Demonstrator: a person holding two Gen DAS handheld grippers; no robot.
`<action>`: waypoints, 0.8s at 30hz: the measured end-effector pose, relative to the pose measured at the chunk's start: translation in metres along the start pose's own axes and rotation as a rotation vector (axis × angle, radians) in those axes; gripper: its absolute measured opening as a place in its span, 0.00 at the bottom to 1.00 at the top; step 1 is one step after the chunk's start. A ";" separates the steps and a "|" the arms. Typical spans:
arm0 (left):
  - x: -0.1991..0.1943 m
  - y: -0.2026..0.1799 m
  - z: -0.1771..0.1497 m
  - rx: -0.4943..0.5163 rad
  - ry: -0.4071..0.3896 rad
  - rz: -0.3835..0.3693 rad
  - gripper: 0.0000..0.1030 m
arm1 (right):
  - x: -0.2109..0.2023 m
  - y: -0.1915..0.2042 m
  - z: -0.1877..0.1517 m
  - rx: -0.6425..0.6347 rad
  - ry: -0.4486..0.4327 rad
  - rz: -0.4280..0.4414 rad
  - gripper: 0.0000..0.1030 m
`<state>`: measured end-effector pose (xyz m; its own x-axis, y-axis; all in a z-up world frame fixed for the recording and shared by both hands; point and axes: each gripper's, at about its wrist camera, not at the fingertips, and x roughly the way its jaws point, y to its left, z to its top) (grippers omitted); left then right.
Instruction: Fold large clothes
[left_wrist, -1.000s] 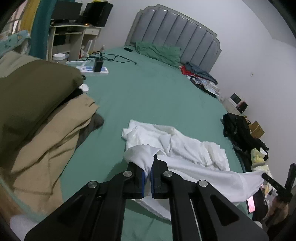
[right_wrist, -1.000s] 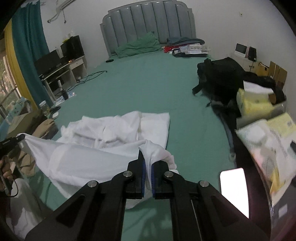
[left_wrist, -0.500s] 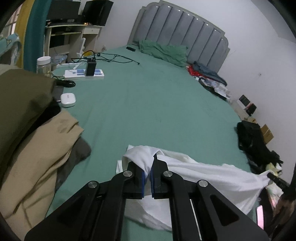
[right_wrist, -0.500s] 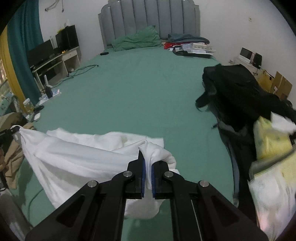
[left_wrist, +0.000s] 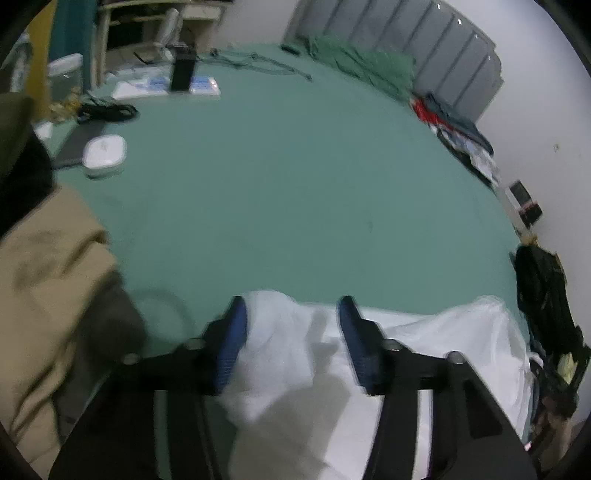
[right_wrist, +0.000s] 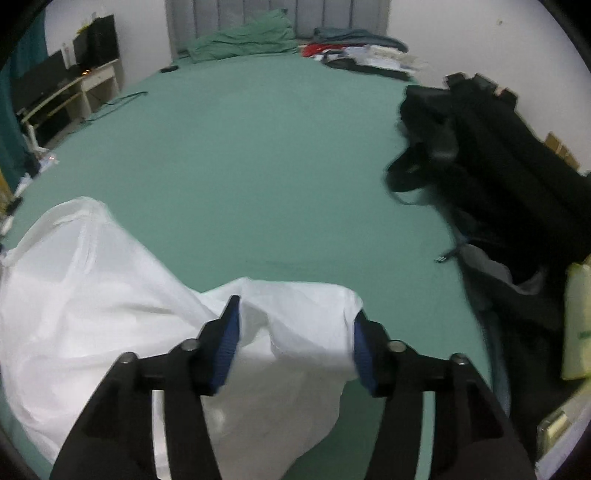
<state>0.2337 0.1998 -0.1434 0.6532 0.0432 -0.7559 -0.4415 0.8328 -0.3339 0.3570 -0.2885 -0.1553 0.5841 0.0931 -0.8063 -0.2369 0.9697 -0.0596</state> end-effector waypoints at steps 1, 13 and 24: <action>-0.008 0.003 0.001 -0.004 -0.021 0.004 0.59 | -0.009 -0.003 -0.003 -0.003 -0.017 -0.042 0.63; -0.063 -0.022 -0.067 0.062 0.061 -0.116 0.61 | -0.111 0.028 -0.055 0.070 -0.134 0.105 0.72; -0.025 -0.060 -0.114 0.096 0.210 -0.169 0.61 | -0.078 0.051 -0.103 0.104 0.066 0.252 0.40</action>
<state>0.1733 0.0857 -0.1689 0.5662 -0.2080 -0.7976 -0.2703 0.8673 -0.4181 0.2193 -0.2695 -0.1560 0.4646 0.3228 -0.8246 -0.2851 0.9361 0.2058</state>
